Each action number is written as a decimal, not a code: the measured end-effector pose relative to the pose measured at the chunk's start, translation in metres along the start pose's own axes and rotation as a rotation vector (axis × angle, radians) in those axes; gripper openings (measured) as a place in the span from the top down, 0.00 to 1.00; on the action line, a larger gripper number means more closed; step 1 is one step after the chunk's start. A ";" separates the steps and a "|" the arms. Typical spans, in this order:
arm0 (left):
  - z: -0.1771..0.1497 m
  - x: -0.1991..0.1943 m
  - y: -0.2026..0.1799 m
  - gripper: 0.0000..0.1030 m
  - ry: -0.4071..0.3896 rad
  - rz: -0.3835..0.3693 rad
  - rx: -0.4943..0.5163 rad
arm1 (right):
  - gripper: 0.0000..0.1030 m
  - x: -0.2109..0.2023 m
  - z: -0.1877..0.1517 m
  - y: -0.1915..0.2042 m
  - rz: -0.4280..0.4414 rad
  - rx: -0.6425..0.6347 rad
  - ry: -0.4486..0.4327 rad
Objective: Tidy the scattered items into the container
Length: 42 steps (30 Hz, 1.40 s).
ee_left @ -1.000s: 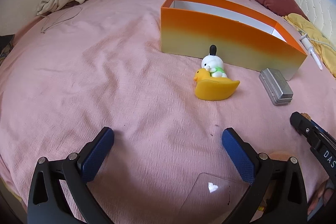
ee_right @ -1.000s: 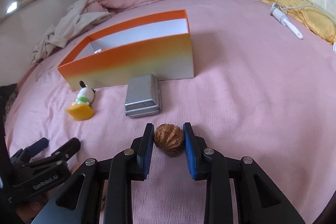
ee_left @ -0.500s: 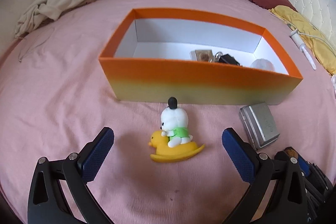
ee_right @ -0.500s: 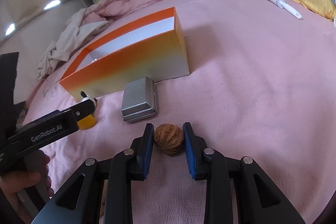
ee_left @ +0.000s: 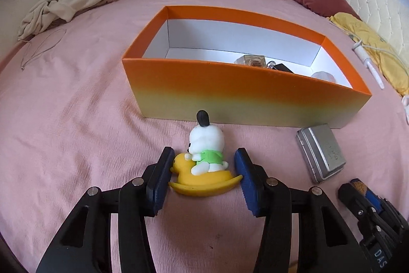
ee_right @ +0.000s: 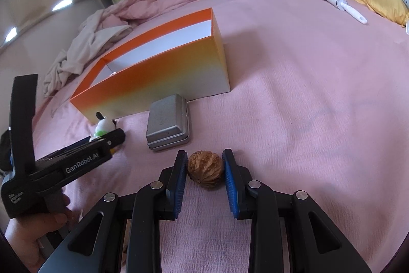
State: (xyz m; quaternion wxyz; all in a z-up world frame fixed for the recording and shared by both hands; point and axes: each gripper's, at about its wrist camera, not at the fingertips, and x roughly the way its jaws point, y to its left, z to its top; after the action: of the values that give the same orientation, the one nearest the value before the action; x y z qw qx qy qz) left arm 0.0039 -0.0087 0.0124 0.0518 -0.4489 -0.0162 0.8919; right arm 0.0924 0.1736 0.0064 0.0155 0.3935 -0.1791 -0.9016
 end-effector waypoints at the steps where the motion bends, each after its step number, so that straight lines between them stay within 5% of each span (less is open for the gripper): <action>1: -0.001 0.000 0.002 0.51 -0.001 -0.013 -0.006 | 0.74 0.000 0.000 0.000 0.001 0.001 0.000; 42: -0.014 -0.002 -0.010 0.52 -0.013 0.049 0.027 | 0.74 0.002 0.000 0.006 -0.023 -0.019 -0.001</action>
State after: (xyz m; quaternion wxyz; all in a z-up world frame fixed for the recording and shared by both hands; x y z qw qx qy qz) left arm 0.0177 0.0009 0.0066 0.0358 -0.4426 0.0064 0.8960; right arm 0.0904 0.1673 0.0067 0.0087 0.3952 -0.1662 -0.9034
